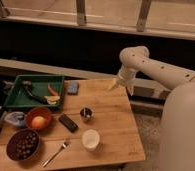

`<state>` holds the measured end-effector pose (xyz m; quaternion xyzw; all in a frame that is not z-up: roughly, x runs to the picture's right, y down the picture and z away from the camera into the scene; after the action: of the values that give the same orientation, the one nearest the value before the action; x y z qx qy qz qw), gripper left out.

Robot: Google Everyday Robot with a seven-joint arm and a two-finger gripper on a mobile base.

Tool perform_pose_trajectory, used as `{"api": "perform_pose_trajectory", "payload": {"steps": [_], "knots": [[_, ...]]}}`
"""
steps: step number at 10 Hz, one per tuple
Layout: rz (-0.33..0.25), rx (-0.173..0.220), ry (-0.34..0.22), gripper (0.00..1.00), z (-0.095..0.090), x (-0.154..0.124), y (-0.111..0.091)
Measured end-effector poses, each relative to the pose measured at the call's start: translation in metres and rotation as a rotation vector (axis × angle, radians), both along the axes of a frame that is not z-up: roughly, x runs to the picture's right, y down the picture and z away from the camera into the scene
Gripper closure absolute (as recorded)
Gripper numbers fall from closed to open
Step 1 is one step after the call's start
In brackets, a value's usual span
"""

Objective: Place eraser in metal cup

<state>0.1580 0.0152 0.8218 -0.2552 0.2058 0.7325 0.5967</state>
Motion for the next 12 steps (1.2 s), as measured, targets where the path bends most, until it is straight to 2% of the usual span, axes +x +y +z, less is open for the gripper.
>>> {"api": "perform_pose_trajectory", "payload": {"steps": [10, 12], "knots": [[-0.003, 0.000, -0.008, 0.22, 0.000, 0.000, -0.001], [-0.107, 0.014, -0.063, 0.22, -0.004, -0.011, -0.007]]}}
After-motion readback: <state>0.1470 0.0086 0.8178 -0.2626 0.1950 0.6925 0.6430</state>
